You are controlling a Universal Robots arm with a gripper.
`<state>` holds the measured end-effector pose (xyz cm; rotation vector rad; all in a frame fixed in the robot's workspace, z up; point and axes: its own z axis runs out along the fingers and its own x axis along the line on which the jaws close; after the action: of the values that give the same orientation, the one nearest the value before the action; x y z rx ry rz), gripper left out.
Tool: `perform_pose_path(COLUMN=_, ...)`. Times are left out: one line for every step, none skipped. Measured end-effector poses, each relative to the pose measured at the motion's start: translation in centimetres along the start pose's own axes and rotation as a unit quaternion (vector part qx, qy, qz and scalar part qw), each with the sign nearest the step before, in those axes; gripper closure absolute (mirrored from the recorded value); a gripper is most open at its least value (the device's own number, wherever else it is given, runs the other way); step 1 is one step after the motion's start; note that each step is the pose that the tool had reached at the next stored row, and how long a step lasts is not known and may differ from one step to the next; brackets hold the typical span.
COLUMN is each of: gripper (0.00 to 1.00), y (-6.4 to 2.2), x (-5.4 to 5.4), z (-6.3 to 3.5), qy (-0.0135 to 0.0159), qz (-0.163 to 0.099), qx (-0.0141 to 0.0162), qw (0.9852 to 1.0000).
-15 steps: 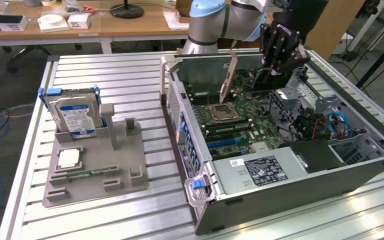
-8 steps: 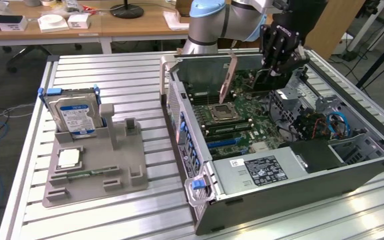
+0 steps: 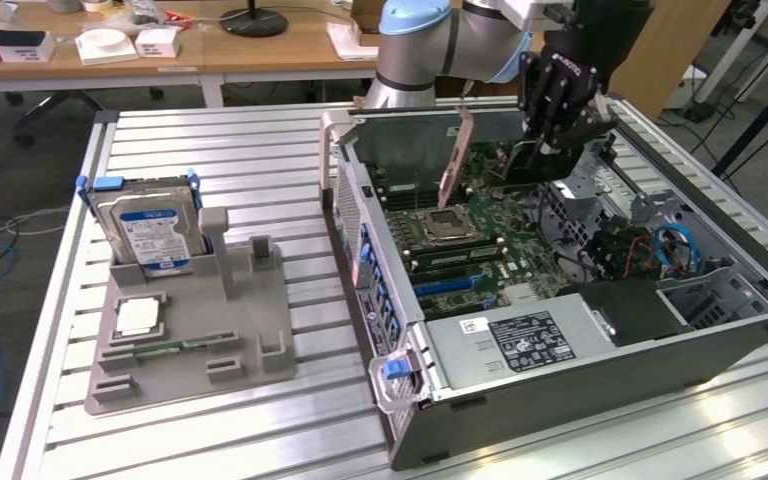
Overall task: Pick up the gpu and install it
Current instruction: 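Insert the gpu into the slot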
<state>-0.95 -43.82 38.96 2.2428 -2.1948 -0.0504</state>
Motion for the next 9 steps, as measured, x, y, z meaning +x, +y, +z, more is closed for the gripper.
perform_pose_path(gripper=0.73, y=0.00, x=0.00, z=0.04, qy=0.0000, qz=0.000, qx=0.0000, qw=1.0000)
perform_pose_path(gripper=0.73, y=0.00, x=0.00, z=0.07, qy=0.0000, qz=0.000, qx=0.0000, qw=1.0000)
perform_pose_path(gripper=0.73, y=0.00, x=0.00, z=0.11, qy=0.0000, qz=0.000, qx=0.0000, qw=1.0000)
perform_pose_path(gripper=0.73, y=0.00, x=0.00, z=0.15, qy=0.0000, qz=0.000, qx=0.0000, qw=1.0000)
perform_pose_path(gripper=0.73, y=0.00, x=0.00, z=0.19, qy=0.0000, qz=0.000, qx=0.0000, qw=1.0000)
perform_pose_path(gripper=0.73, y=0.00, x=0.01, z=0.23, qy=-0.0001, qz=0.000, qx=0.0000, qw=1.0000)
perform_pose_path(gripper=0.73, y=0.00, x=0.01, z=0.28, qy=-0.0001, qz=0.000, qx=0.0000, qw=1.0000)
perform_pose_path(gripper=0.73, y=-0.01, x=0.01, z=0.33, qy=-0.0001, qz=0.000, qx=0.0000, qw=1.0000)
perform_pose_path(gripper=0.73, y=-0.01, x=0.01, z=0.37, qy=-0.0001, qz=0.000, qx=0.0000, qw=1.0000)
